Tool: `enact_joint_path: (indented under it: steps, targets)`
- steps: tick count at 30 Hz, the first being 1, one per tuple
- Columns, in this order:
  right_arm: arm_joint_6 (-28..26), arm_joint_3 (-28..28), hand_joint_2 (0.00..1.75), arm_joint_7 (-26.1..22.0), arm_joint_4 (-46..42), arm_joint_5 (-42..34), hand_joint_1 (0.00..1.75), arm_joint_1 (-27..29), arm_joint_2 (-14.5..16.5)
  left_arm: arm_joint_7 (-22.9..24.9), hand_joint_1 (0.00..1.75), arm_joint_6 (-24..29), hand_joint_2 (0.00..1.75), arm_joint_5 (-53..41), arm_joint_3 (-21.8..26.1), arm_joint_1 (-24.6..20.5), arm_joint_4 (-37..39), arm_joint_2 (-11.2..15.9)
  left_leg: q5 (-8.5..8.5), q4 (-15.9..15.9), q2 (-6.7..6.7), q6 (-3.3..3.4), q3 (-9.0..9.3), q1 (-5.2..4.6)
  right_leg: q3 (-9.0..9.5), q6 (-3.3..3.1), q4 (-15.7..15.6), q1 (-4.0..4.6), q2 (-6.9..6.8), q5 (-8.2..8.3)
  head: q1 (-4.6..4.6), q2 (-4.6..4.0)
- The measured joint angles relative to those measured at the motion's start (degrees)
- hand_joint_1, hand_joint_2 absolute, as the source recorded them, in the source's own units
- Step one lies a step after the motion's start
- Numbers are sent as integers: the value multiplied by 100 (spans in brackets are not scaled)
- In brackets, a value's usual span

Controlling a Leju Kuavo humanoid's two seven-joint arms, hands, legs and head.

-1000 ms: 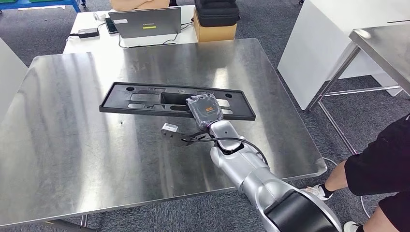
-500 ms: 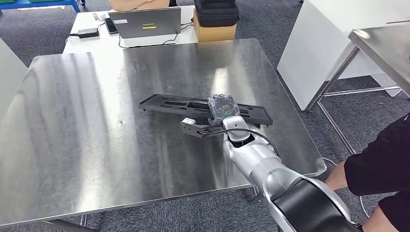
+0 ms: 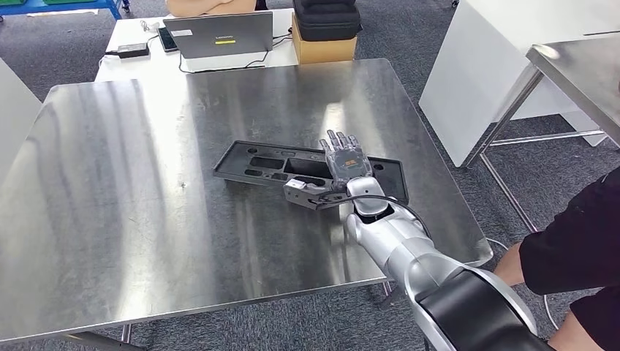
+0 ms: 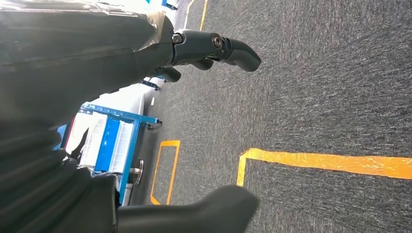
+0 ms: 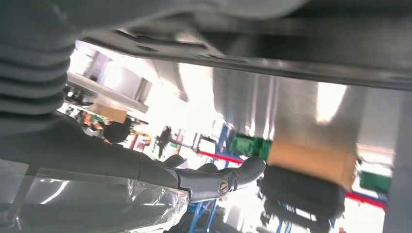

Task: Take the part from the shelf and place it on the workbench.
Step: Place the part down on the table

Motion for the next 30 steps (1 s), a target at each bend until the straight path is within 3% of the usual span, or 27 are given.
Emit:
enact_joint_path:
  steps: [3,7,13,16,18,23,27,30]
  targets:
    - [-525,-144,0,-345,-26,-239,0,20,79,0,0,37,0,36,0,1,0,0,0,0,0,0,0,0,1,0,0,1,0,0,0,0]
    - [-1814,-636,0,-1436,-254,-1090,0,172,240,0,0,107,0,68,0,6,0,0,-1,0,-2,-1,1,1,0,-1,0,0,-1,-2,0,0]
    - [-1967,-1746,0,-3178,-1106,-2114,0,806,541,0,0,193,0,80,2,18,0,-8,-3,-1,-2,-3,3,1,-6,-3,0,1,-2,-3,1,0]
    - [-1263,-2161,0,-4159,-1384,-3968,0,1044,712,0,0,232,0,104,6,18,0,-9,-4,-2,-4,-4,6,2,-39,-6,-1,1,-3,-6,1,0]
    - [-471,-2275,0,-4439,-1661,-5190,0,1245,785,0,0,243,0,132,13,19,0,-9,-5,-2,-4,-5,7,2,-47,-7,-1,1,-4,-8,1,0]
    - [1199,-2216,0,-4417,-2913,-6676,0,2042,770,0,0,273,0,228,56,26,0,-8,-7,-2,-13,-6,7,2,-48,-8,-3,-1,-11,-9,1,0]
    - [1884,-1894,0,-4269,-4396,-7711,0,3008,495,0,0,292,0,293,125,48,0,2,-17,-2,-24,-13,7,-2,-45,0,-6,-2,-19,-20,1,0]
    - [2151,-1721,0,-4264,-5330,-8049,0,3652,244,0,0,302,0,317,154,55,0,15,-25,-2,-23,-12,6,-5,-43,6,-8,-2,-18,-24,1,0]
